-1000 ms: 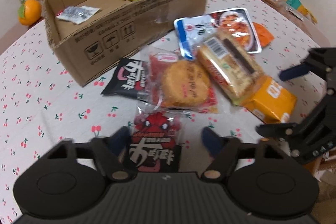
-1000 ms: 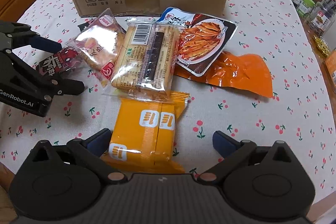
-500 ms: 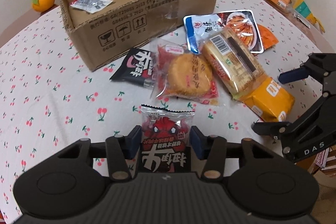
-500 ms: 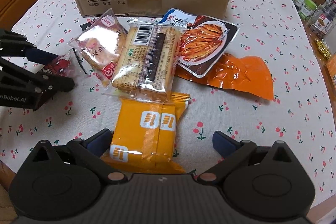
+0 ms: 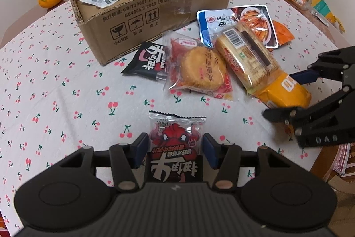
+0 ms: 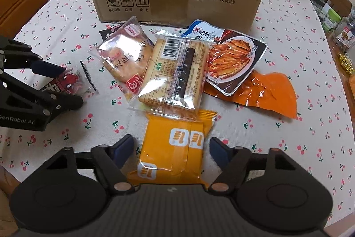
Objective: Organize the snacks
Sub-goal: 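Carry the black packet with the left gripper into the box and release it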
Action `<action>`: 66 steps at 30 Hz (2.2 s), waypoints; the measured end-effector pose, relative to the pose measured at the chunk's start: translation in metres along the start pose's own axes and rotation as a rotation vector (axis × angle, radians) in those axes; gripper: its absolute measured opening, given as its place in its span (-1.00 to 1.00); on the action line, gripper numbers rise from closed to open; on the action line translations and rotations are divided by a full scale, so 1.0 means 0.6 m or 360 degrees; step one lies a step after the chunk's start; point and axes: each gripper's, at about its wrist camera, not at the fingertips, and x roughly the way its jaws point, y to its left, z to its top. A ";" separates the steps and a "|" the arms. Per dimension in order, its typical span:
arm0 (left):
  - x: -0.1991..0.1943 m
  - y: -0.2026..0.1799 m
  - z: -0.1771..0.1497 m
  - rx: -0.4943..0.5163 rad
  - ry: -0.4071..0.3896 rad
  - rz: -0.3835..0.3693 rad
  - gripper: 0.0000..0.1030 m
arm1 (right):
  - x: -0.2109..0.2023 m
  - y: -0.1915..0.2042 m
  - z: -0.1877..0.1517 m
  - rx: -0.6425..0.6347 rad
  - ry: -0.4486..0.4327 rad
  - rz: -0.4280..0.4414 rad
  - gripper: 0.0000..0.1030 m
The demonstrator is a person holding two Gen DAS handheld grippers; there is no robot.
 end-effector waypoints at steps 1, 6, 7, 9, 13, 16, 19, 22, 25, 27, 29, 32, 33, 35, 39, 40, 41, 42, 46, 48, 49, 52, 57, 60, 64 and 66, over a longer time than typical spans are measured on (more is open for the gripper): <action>-0.001 0.001 0.000 -0.0007 -0.0003 -0.0006 0.00 | -0.001 0.000 0.001 0.0000 -0.0002 -0.0007 0.21; -0.005 0.006 0.002 -0.0049 0.0009 -0.0042 -0.09 | -0.009 -0.006 0.001 0.0010 0.0013 -0.0007 0.02; -0.007 0.006 0.001 -0.0054 0.0010 -0.0044 -0.09 | -0.011 -0.007 0.001 0.0005 0.0021 -0.0015 0.01; -0.011 0.005 0.001 -0.0049 0.0011 -0.0040 -0.10 | -0.017 -0.010 -0.001 -0.0001 0.0026 -0.0019 0.00; -0.025 0.000 0.004 -0.0042 0.0018 -0.0048 -0.10 | -0.033 -0.021 -0.008 0.0001 0.0032 -0.0020 0.00; -0.037 -0.005 0.008 -0.0024 0.0017 -0.0045 -0.10 | -0.044 -0.032 -0.013 -0.0004 0.0042 -0.0024 0.00; -0.051 -0.011 0.015 -0.0021 0.0016 -0.0048 -0.10 | -0.058 -0.045 -0.016 -0.0005 0.0037 -0.0044 0.00; -0.066 -0.017 0.023 -0.0023 0.0019 -0.0047 -0.10 | -0.075 -0.059 -0.013 -0.0011 0.0014 -0.0051 0.00; -0.080 -0.022 0.032 -0.0041 0.0010 -0.0052 -0.10 | -0.090 -0.070 -0.003 -0.0012 -0.0012 -0.0050 0.00; -0.091 -0.025 0.040 -0.0061 -0.0005 -0.0062 -0.10 | -0.100 -0.073 0.005 -0.0023 -0.0038 -0.0042 0.00; -0.101 -0.030 0.047 -0.0082 -0.0016 -0.0070 -0.10 | -0.111 -0.075 0.016 -0.0037 -0.0067 -0.0019 0.00; -0.114 -0.035 0.058 -0.0098 -0.0030 -0.0061 -0.10 | -0.126 -0.076 0.033 -0.0077 -0.0106 0.0020 0.00; -0.118 -0.037 0.063 -0.0106 -0.0038 -0.0057 -0.10 | -0.131 -0.075 0.039 -0.0093 -0.0123 0.0038 0.00; -0.127 -0.039 0.072 -0.0120 -0.0062 -0.0057 -0.10 | -0.139 -0.075 0.053 -0.0126 -0.0146 0.0069 0.00; -0.142 -0.037 0.096 -0.0168 -0.0116 -0.0043 -0.10 | -0.148 -0.072 0.083 -0.0210 -0.0200 0.0117 0.00; -0.145 -0.036 0.104 -0.0176 -0.0131 -0.0036 -0.10 | -0.150 -0.073 0.089 -0.0226 -0.0210 0.0130 0.00; -0.148 -0.036 0.110 -0.0181 -0.0148 -0.0028 -0.10 | -0.150 -0.074 0.096 -0.0242 -0.0218 0.0147 0.00; -0.150 -0.035 0.119 -0.0186 -0.0167 -0.0016 -0.10 | -0.149 -0.075 0.104 -0.0257 -0.0227 0.0156 0.00; -0.154 -0.025 0.158 -0.0209 -0.0238 0.0033 -0.10 | -0.145 -0.082 0.128 -0.0312 -0.0256 0.0178 0.00; -0.151 -0.018 0.180 -0.0222 -0.0266 0.0065 -0.10 | -0.141 -0.087 0.140 -0.0337 -0.0270 0.0196 0.00; -0.148 -0.012 0.193 -0.0229 -0.0279 0.0078 -0.10 | -0.140 -0.090 0.146 -0.0346 -0.0274 0.0202 0.00; -0.134 0.006 0.229 -0.0259 -0.0303 0.0127 -0.10 | -0.136 -0.098 0.162 -0.0373 -0.0295 0.0219 0.00; -0.097 0.045 0.287 -0.0336 -0.0332 0.0189 -0.10 | -0.127 -0.114 0.185 -0.0391 -0.0315 0.0235 0.00; -0.073 0.063 0.311 -0.0375 -0.0339 0.0217 -0.10 | -0.122 -0.122 0.196 -0.0387 -0.0322 0.0235 0.00; -0.042 0.085 0.327 -0.0436 -0.0333 0.0260 -0.09 | -0.118 -0.134 0.206 -0.0361 -0.0326 0.0234 0.00; -0.030 0.095 0.328 -0.0474 -0.0329 0.0282 -0.06 | -0.116 -0.140 0.210 -0.0348 -0.0325 0.0231 0.00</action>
